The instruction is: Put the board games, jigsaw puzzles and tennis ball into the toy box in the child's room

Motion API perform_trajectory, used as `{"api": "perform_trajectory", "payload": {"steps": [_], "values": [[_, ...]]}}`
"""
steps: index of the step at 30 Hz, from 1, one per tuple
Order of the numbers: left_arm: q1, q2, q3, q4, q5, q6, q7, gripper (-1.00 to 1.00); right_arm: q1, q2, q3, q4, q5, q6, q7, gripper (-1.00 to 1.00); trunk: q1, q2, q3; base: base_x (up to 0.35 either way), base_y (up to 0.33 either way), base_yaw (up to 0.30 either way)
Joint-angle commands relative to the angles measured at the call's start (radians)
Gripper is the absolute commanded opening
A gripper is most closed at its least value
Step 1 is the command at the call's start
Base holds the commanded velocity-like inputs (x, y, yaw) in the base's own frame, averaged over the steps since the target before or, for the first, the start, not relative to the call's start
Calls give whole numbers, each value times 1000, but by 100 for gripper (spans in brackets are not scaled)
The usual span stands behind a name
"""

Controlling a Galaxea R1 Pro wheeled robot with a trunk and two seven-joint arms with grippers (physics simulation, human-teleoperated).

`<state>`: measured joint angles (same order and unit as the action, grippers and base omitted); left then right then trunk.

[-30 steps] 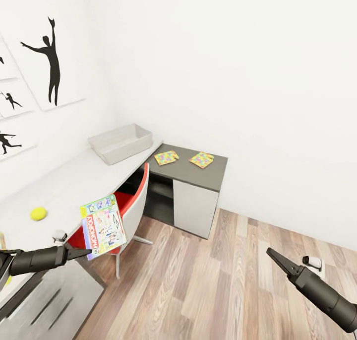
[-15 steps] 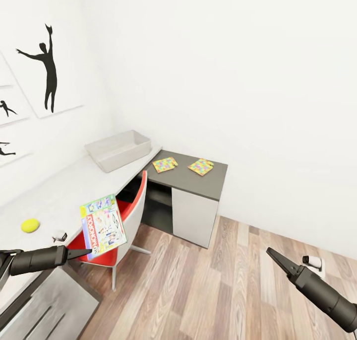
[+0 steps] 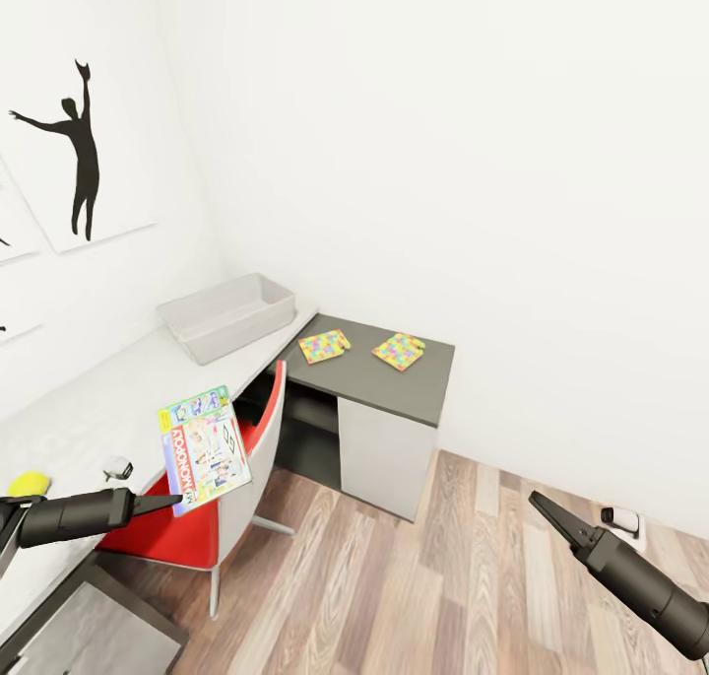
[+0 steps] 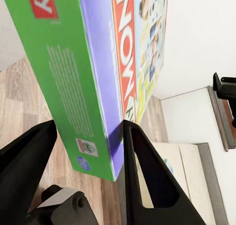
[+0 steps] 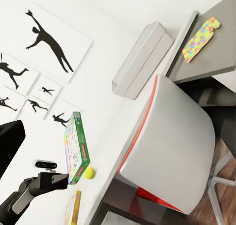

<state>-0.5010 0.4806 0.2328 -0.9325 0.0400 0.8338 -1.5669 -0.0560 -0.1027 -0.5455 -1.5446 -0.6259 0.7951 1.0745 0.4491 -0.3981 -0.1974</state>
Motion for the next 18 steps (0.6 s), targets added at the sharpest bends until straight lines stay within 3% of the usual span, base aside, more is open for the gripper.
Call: {"api": "perform_trajectory", "payload": {"steps": [1, 18], "values": [[-1, 0, 0, 0, 0, 10, -4, -100, -1, 0, -1, 0, -3, 6, 1, 100, 1, -2, 0, 123, -2, 0], [-1, 1, 0, 0, 0, 6, -4, -100, -1, 0, -1, 0, -3, 6, 1, 100, 1, -2, 28, 21, 0, 0]]}}
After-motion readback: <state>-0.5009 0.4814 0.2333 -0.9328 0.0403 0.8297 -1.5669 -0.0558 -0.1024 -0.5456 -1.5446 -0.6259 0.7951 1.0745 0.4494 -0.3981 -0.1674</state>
